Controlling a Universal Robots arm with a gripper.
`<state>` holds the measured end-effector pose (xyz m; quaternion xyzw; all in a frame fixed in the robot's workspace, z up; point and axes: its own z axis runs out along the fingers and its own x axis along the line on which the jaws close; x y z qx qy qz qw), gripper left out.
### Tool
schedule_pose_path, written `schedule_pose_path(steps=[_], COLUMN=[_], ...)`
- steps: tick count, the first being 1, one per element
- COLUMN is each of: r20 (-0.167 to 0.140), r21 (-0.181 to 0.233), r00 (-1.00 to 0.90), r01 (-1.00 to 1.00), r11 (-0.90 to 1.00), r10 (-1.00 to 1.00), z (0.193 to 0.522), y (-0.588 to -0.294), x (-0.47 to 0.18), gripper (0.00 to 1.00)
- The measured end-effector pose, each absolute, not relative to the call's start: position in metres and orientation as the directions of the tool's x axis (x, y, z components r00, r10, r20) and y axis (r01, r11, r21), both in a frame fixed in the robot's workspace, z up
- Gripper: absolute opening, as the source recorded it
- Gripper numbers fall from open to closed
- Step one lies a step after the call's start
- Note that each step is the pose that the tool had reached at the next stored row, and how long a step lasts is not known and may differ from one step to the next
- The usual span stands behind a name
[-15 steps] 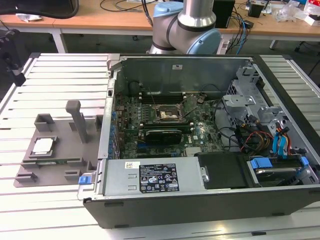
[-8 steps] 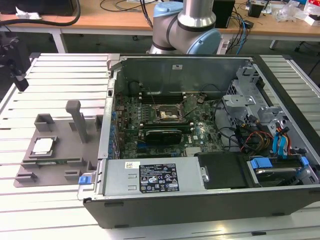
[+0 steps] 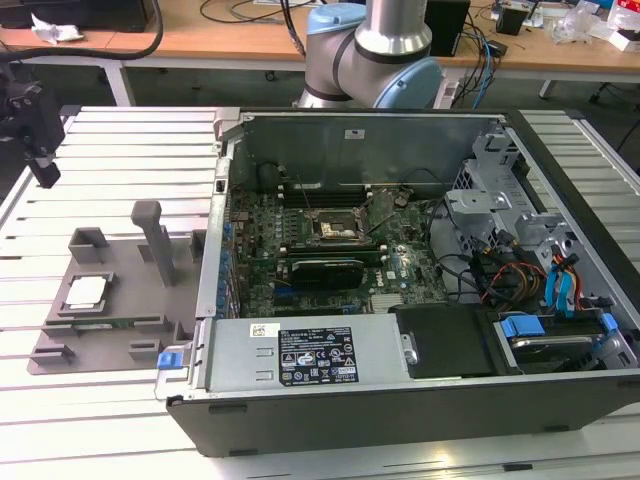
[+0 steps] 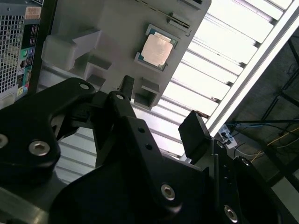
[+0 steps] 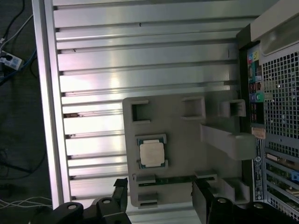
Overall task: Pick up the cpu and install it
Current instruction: 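Pick up the cpu and move it towards the insertion slot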
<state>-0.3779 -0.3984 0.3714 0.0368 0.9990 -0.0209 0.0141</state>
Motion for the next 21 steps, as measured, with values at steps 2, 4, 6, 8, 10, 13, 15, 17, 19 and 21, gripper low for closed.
schedule_pose_path(steps=[2, 4, 6, 8, 10, 13, 15, 17, 19, 21], r20=[-0.030, -0.030, -0.030, -0.030, -0.030, -0.030, -0.030, -0.030, -0.030, -0.030], r21=[-0.041, -0.041, -0.041, -0.041, -0.041, -0.041, -0.041, -0.041, -0.041, -0.041], r00=[-0.997, -0.997, -0.997, -0.997, -0.997, -0.997, -0.997, -0.997, -0.997, -0.997], r01=[0.074, 0.074, 0.074, 0.074, 0.074, 0.074, 0.074, 0.074, 0.074, 0.074], r11=[0.996, 0.996, 0.996, 0.996, 0.996, 0.996, 0.996, 0.996, 0.996, 0.996], r10=[0.073, 0.073, 0.073, 0.073, 0.073, 0.073, 0.073, 0.073, 0.073, 0.073], z=[0.369, 0.367, 0.365, 0.364, 0.363, 0.361, 0.360, 0.359, 0.357, 0.356], y=[-0.398, -0.398, -0.398, -0.398, -0.398, -0.398, -0.398, -0.398, -0.398, -0.398], x=[-0.378, -0.378, -0.378, -0.378, -0.378, -0.378, -0.378, -0.378, -0.378, -0.378], gripper=[0.66, 0.66, 0.66, 0.66, 0.66, 0.66, 0.66, 0.66, 0.66, 0.66])
